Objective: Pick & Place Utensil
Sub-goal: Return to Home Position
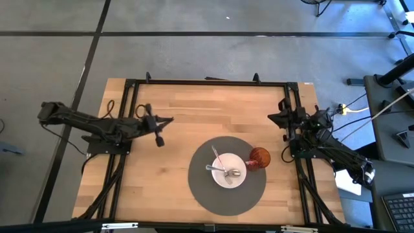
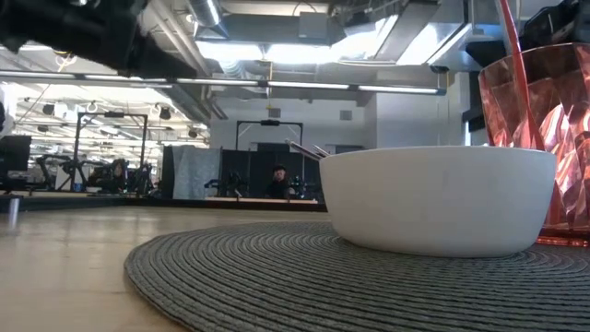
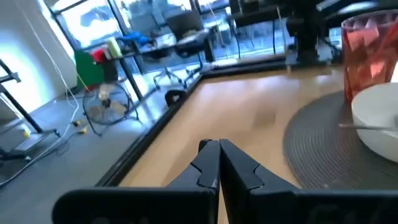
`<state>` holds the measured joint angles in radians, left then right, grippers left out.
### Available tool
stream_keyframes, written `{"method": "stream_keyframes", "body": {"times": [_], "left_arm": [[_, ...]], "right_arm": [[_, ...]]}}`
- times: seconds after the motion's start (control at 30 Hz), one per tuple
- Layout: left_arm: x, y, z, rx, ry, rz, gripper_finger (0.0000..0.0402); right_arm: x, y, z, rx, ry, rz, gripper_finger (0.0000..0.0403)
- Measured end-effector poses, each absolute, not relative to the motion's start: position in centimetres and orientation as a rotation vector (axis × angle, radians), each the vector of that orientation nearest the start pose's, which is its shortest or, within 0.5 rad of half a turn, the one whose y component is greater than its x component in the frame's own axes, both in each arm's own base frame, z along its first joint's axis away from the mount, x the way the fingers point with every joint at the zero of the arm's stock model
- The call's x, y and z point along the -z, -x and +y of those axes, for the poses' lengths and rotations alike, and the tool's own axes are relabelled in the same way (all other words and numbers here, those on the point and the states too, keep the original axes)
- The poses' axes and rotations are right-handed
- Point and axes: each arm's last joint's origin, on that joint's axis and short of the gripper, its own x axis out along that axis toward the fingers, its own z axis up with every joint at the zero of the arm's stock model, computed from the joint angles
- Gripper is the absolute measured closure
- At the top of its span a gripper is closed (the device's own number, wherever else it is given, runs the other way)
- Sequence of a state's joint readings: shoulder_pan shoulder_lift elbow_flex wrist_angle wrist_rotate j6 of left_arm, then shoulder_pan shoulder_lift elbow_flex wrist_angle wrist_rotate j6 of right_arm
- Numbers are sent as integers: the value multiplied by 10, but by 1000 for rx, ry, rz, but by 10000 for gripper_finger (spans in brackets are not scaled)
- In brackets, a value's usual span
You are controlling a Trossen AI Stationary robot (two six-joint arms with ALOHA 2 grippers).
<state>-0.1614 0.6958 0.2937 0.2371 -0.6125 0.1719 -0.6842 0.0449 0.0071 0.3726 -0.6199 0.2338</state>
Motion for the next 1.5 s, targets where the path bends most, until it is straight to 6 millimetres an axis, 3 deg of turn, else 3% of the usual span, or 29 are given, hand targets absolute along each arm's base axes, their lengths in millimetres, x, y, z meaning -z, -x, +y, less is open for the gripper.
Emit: {"method": "stream_keyframes", "body": {"times": [0.27, 0.37, 0.47, 0.7, 0.93, 1.23, 1.5], "left_arm": [[-224, -127, 15, -696, -121, 1, 401], [-226, -120, 21, -680, -102, -22, 399], [-225, -117, 25, -636, -76, -20, 400], [-215, -114, 34, -709, -65, -60, 400], [-184, -114, 39, -636, -85, 10, 397], [-169, -114, 37, -546, -95, 55, 400], [-182, -110, 32, -497, -124, -77, 400]], "right_arm": [[-209, -86, -50, 68, -114, -263, 401], [-220, -92, -54, 69, -114, -228, 401], [-230, -101, -55, -38, -111, -201, 402], [-228, -123, -40, -179, -121, -164, 402], [-217, -131, -9, -211, -73, -64, 402], [-221, -121, 24, -332, -4, -105, 402], [-237, -90, 26, -275, 57, -101, 402]]}}
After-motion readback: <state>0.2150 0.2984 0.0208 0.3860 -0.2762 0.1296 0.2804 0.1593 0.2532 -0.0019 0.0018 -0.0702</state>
